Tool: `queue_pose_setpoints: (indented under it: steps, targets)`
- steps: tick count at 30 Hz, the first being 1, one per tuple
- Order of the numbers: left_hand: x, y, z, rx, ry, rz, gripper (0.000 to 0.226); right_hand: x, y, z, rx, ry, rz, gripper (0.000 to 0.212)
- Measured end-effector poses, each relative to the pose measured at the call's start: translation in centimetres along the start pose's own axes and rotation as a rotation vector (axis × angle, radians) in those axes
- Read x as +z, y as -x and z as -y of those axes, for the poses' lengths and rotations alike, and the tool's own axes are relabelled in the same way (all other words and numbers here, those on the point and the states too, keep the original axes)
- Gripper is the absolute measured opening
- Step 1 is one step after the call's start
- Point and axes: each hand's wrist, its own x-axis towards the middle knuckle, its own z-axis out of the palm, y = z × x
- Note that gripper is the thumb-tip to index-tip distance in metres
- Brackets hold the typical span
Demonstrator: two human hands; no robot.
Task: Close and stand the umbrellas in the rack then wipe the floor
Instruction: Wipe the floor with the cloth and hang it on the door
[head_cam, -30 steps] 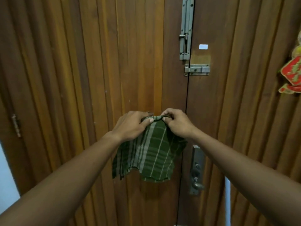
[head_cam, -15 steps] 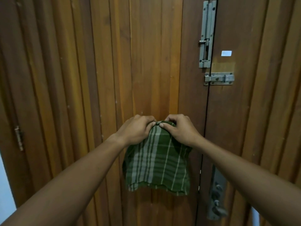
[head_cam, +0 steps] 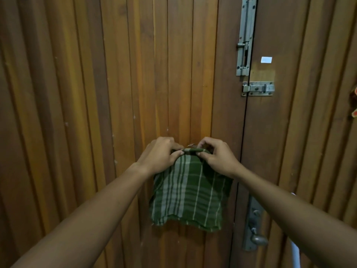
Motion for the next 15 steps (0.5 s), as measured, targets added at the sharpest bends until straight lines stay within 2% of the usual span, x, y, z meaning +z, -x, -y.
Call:
queue_pose_setpoints:
  steps: [3, 5, 8, 11, 15]
  targets:
    - [1.1, -0.9, -1.0, -0.085, -0.089, -0.23, 0.019, 0.5, -0.9, -0.3, 0.105, 0.174, -0.172, 0.014]
    - [2.0, -1.1, -1.6, -0.166, -0.063, -0.296, 0.016, 1.0, -0.8, -0.2, 0.134, 0.294, -0.235, 0.012]
    - [3.7, -0.4, -1.9, -0.215, -0.043, -0.295, 0.014, 1.9, 0.2, -0.6, 0.131, 0.468, -0.256, 0.013]
    - [5.3, 0.6, -2.0, -0.214, -0.105, -0.225, 0.016, 2.9, 1.4, -1.7, 0.21, 0.501, -0.235, 0.002]
    - [7.5, 2.1, -3.1, -0.226, -0.113, -0.217, 0.023, 4.4, 3.7, -3.3, 0.235, 0.495, -0.229, 0.019]
